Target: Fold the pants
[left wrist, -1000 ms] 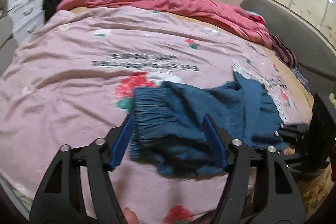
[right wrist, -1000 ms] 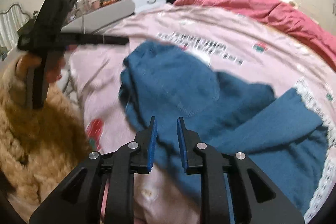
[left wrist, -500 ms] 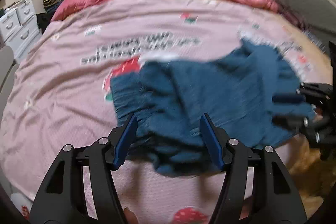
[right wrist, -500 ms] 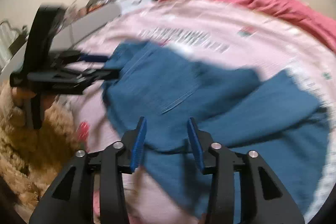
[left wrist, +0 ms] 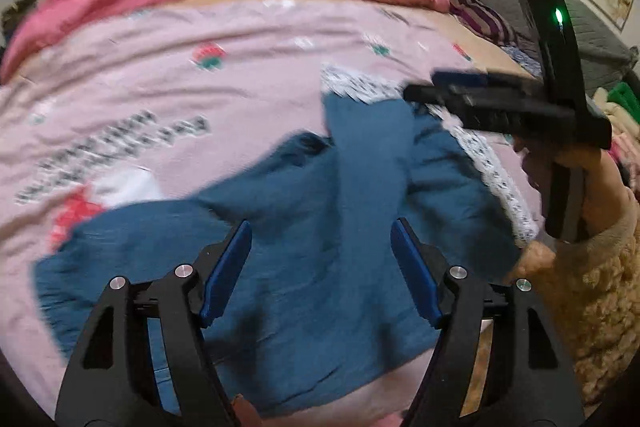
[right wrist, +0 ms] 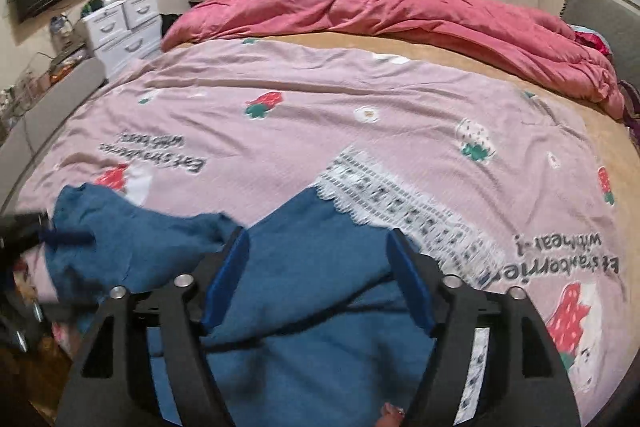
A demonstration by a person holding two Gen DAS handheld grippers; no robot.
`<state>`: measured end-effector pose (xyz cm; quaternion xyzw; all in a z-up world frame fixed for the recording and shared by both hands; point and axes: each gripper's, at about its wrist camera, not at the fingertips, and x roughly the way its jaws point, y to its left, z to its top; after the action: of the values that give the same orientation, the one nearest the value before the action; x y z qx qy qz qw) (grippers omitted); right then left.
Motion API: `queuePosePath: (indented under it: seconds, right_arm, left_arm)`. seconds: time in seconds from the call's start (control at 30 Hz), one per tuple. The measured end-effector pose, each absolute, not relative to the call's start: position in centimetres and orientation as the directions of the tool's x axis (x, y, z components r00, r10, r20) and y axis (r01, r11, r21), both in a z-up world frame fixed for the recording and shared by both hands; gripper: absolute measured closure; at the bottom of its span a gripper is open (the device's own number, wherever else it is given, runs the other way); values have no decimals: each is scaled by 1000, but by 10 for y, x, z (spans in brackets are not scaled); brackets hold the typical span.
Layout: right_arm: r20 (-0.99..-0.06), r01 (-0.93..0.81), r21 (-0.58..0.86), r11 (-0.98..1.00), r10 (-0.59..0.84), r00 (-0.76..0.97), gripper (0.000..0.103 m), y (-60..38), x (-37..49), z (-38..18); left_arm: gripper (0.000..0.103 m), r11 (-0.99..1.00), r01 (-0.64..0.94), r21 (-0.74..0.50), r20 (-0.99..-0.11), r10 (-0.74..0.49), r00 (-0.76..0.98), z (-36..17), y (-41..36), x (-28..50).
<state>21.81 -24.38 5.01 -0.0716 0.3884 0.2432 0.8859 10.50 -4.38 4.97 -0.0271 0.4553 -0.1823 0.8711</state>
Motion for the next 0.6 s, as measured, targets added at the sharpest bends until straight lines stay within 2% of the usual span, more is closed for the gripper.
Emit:
queuePosePath:
  seconds: [0.23, 0.27, 0.3, 0.37, 0.6]
  right_arm:
    - [-762, -471, 46, 881, 336, 554, 24, -224, 264, 39]
    - [-768, -467, 41, 883, 327, 551, 24, -221, 270, 37]
    - [-776, -467, 40, 883, 322, 543, 24, -215, 278, 34]
    - [-787, -455, 29, 890, 301, 538, 24, -206, 291, 29]
    - [-838, -391, -36, 920, 185, 513, 24, -174, 343, 1]
  left_arm:
    - [47, 922, 217, -319, -809, -385, 445, 0, -48, 122]
    - [53, 928, 212, -308, -811, -372, 452, -4, -49, 123]
    - [65, 932, 211, -294, -812, -361, 459, -5, -49, 123]
    - [75, 940, 232, -251, -818, -334, 469, -6, -55, 121]
    - [77, 931, 291, -222, -816, -341, 466, 0, -64, 110]
